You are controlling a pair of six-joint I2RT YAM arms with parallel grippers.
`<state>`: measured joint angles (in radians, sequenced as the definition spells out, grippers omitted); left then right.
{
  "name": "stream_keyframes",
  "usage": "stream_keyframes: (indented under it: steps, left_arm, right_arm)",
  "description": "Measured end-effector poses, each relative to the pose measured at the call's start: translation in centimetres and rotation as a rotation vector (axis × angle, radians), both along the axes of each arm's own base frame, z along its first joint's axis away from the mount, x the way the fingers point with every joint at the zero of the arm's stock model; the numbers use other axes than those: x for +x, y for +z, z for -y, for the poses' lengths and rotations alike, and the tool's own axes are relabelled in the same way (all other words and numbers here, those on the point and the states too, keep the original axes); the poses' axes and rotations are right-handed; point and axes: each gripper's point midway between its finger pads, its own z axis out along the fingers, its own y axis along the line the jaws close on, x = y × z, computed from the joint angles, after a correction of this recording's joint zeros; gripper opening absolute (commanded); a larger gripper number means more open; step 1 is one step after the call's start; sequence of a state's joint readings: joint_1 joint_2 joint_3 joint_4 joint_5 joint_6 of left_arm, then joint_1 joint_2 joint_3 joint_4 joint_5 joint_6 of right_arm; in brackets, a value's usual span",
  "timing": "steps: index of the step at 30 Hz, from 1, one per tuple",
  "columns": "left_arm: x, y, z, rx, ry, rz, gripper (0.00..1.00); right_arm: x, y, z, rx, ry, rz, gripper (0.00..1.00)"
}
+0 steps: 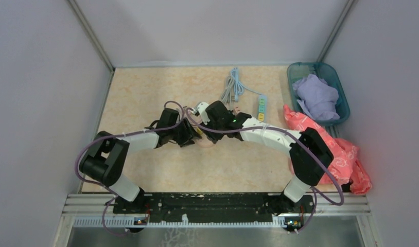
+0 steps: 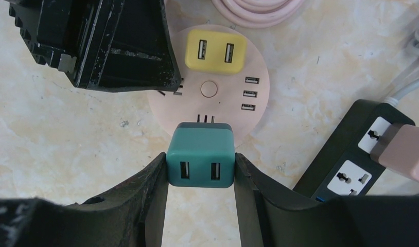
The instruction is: Insert the plug
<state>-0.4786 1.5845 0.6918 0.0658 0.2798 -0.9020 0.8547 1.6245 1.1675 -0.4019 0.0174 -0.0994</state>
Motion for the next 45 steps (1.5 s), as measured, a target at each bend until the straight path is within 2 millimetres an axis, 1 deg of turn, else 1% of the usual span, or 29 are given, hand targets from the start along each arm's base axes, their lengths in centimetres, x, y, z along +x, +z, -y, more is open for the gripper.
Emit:
stream_keyframes:
  steps: [5, 10, 13, 19, 23, 32, 38, 45]
  left_arm:
    - [0.3, -0.1, 0.4, -0.015, 0.011, -0.001, 0.53]
    - [0.5, -0.2, 0.6, -0.030, 0.019, -0.002, 0.51]
    - [0.5, -0.2, 0.7, -0.039, 0.022, -0.003, 0.50]
    - [0.5, -0.3, 0.7, -0.045, 0.024, 0.001, 0.49]
    - [0.5, -0.3, 0.8, -0.046, 0.023, 0.004, 0.48]
    - [0.5, -0.3, 0.9, -0.046, 0.020, 0.004, 0.48]
    - [0.5, -0.3, 0.9, -0.046, 0.020, 0.004, 0.48]
    - [0.5, -0.4, 0.9, -0.046, 0.020, 0.004, 0.48]
  right_arm:
    - [-0.2, -0.7, 0.2, -0.019, -0.007, -0.024, 0.00]
    - [0.3, -1.0, -0.3, -0.031, -0.017, -0.034, 0.00]
    - [0.2, -1.6, -0.2, -0.044, -0.021, -0.048, 0.00]
    - [0.6, -1.6, -0.3, -0.053, -0.033, -0.046, 0.00]
    - [0.8, -1.6, 0.0, -0.066, -0.046, -0.037, 0.00]
    - [0.8, -1.6, 0.2, -0.074, -0.049, -0.038, 0.00]
    - [1.0, -2.2, 0.1, -0.094, -0.052, -0.049, 0.00]
    - [1.2, -2.2, -0.1, -0.107, -0.058, -0.058, 0.00]
